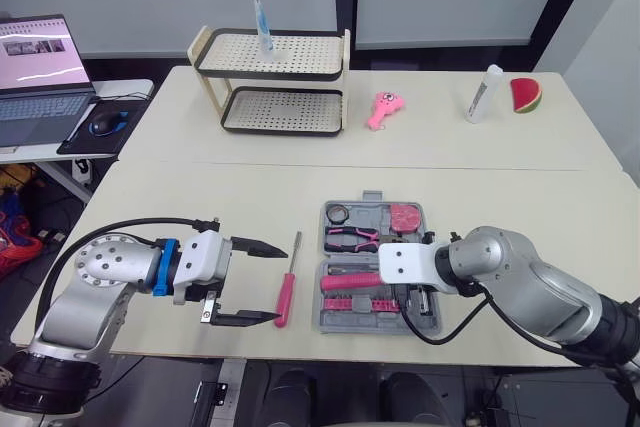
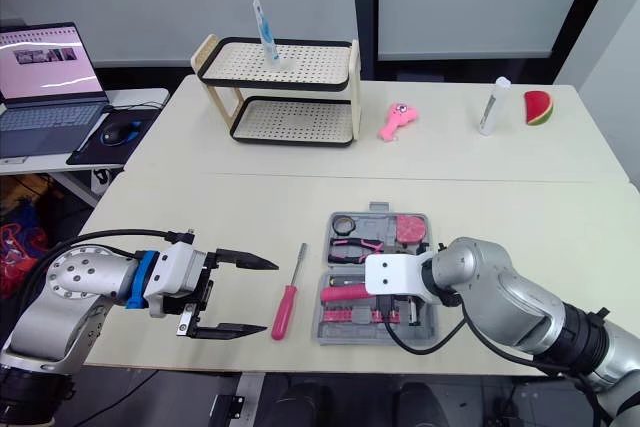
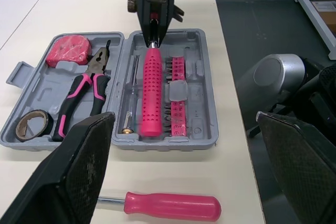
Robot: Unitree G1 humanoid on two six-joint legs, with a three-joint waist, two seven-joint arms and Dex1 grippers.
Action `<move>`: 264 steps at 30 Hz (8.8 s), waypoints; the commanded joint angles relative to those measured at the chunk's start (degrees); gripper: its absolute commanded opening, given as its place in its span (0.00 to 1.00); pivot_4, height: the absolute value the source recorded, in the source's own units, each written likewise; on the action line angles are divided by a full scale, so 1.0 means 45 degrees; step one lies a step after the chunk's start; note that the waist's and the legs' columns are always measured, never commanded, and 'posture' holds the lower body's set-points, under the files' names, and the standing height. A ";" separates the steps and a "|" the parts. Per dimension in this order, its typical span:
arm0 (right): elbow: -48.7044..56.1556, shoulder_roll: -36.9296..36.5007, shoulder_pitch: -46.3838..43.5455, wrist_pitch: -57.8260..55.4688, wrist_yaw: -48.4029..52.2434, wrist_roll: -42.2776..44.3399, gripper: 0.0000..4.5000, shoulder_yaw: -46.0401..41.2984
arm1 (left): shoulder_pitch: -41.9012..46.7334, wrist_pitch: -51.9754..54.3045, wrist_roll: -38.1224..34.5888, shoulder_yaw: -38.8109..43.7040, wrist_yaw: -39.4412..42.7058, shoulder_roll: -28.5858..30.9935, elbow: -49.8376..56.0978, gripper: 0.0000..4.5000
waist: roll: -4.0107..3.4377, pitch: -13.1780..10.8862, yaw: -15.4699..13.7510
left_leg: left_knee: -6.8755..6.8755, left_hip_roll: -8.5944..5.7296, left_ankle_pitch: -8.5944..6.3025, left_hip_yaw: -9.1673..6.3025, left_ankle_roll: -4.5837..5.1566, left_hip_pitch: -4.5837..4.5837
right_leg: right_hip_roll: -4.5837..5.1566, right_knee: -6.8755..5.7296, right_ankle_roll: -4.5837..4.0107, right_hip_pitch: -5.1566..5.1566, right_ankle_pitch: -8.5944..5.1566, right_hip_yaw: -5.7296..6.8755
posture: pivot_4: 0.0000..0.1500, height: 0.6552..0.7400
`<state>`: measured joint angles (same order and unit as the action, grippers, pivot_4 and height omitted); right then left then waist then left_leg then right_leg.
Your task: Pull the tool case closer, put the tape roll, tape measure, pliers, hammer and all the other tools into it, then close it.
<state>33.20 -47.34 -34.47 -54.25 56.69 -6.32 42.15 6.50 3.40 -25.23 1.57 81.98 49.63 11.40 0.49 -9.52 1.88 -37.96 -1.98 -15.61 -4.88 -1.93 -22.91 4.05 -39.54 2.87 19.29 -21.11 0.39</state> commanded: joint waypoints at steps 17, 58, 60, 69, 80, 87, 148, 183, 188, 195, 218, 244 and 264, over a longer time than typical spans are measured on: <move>-0.0043 0.0062 0.0214 0.0585 -0.0027 -0.0656 0.05 0.0041 | 0.0080 0.0133 -0.0056 0.0066 -0.0010 0.0273 0.0371 1.00 | 0.0000 0.0000 0.0009 | 0.0001 0.0000 -0.0001 0.0000 0.0003 0.0001 | -0.0002 -0.0003 0.0000 0.0003 0.0000 -0.0001 | 1.00 1.00; -0.1516 0.0834 0.1141 0.2835 -0.0062 -0.2267 0.33 -0.0297 | -0.0129 0.0115 -0.0003 -0.0172 -0.0298 0.0130 0.0708 1.00 | 0.0006 0.0004 0.0084 | 0.0000 0.0009 0.0000 -0.0002 0.0001 0.0013 | -0.0012 -0.0021 0.0000 0.0001 0.0000 -0.0004 | 1.00 1.00; -0.1360 0.0720 0.1126 0.3091 0.0069 -0.2177 0.33 -0.0565 | -0.0094 0.0126 -0.0002 -0.0204 -0.0301 0.0119 0.0706 1.00 | 0.0005 0.0003 0.0078 | 0.0000 0.0008 -0.0001 -0.0002 0.0001 0.0011 | -0.0013 -0.0024 0.0000 0.0003 0.0000 -0.0003 | 1.00 1.00; -0.2517 0.1383 0.1816 0.6404 0.0667 0.0550 0.33 -0.3161 | 0.0352 0.0134 0.0053 -0.0486 -0.0317 -0.0032 0.0488 1.00 | 0.0010 0.0004 0.0036 | -0.0002 0.0005 0.0000 -0.0002 -0.0001 0.0009 | -0.0009 -0.0019 0.0000 -0.0003 0.0000 0.0002 | 1.00 1.00; -0.7280 0.3007 0.2705 1.1917 0.0676 0.1246 0.00 -0.3708 | 0.0104 0.0050 0.0035 -0.0342 -0.0389 0.0072 0.0679 1.00 | 0.0014 0.0002 0.0038 | -0.0003 0.0010 0.0006 0.0012 -0.0011 0.0014 | -0.0011 -0.0020 0.0000 -0.0004 0.0000 0.0002 | 1.00 1.00; -0.8617 0.3702 0.3027 1.2985 0.0482 0.0800 0.00 -0.3549 | -0.0068 -0.0036 0.0069 -0.0226 -0.0334 0.0202 0.0630 1.00 | 0.0014 0.0002 0.0029 | -0.0004 0.0010 0.0007 0.0011 -0.0013 0.0016 | -0.0012 -0.0020 0.0000 -0.0003 0.0000 0.0001 | 1.00 1.00; -0.8647 -0.2507 0.4953 1.2350 0.3499 0.4323 0.99 -1.0255 | -0.0607 0.0180 0.0488 0.3196 -0.0749 0.2269 -0.4863 1.00 | 0.0026 0.0006 0.0003 | 0.0004 0.0037 -0.0029 0.0039 0.0050 0.0025 | -0.0009 -0.0011 -0.0001 -0.0012 0.0000 -0.0004 | 1.00 1.00; -0.3308 0.1122 0.1426 0.7659 0.2771 0.5900 0.99 -0.6927 | -0.7500 0.5249 -0.0634 0.3607 -0.8278 -0.3079 0.5251 1.00 | 0.0046 0.0018 -0.0050 | 0.0014 0.0079 -0.0031 0.0010 0.0040 0.0014 | 0.0007 0.0099 -0.0034 -0.0057 0.0021 0.0006 | 1.00 1.00; -0.3180 0.1035 0.1509 0.7448 0.2582 0.5975 0.99 -0.7137 | -0.6356 0.6629 0.0434 0.1747 -1.1321 -0.4683 0.5846 1.00 | 0.0054 0.0023 -0.0076 | 0.0005 0.0077 -0.0031 -0.0001 0.0040 0.0014 | 0.0000 0.0093 -0.0036 -0.0066 0.0024 0.0009 | 1.00 1.00; -0.2989 0.0768 0.1751 0.7448 0.2501 0.5898 0.99 -0.7246 | -0.5626 0.7479 0.2017 -0.0431 -1.3772 -0.6147 0.5408 1.00 | 0.0055 0.0024 -0.0082 | 0.0006 0.0075 -0.0024 0.0022 0.0029 0.0015 | -0.0001 0.0098 -0.0035 -0.0066 0.0024 0.0015 | 1.00 1.00; -0.2694 0.0726 0.1560 0.6978 0.2227 0.5826 1.00 -0.7224 | -0.4017 0.6401 0.3529 -0.1994 -1.4329 -0.7340 0.1522 0.86 | 0.0036 0.0036 -0.0231 | 0.0006 0.0060 -0.0003 0.0027 -0.0008 0.0024 | 0.0003 0.0106 -0.0034 -0.0077 0.0024 0.0022 | 1.00 1.00; -0.2984 0.0364 0.2047 0.7562 0.2225 0.5620 1.00 -0.7403 | -0.3102 0.4166 0.1725 0.0610 -0.6689 -0.0162 0.2126 0.17 | 0.0034 0.0024 -0.0344 | 0.0017 0.0069 -0.0002 0.0024 -0.0012 0.0010 | 0.0008 0.0121 -0.0035 -0.0054 0.0027 0.0018 | 1.00 1.00; -0.2040 -0.0850 0.2977 0.6656 0.2433 0.6350 1.00 -0.8345 | 0.4634 0.5791 0.0322 -0.3460 -0.0551 -0.0515 -0.0281 0.17 | 0.0052 0.0006 -0.0059 | 0.0008 0.0070 -0.0003 0.0028 -0.0008 -0.0008 | -0.0056 0.0104 -0.0034 -0.0049 0.0027 0.0032 | 1.00 1.00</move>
<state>21.80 -50.25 -20.81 -23.65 67.45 20.97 6.69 26.35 29.22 -24.01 -13.20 78.95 47.66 9.19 0.72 -9.50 1.61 -37.93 -1.66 -15.62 -4.74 -1.97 -22.95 3.80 -39.08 2.72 19.08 -20.99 0.53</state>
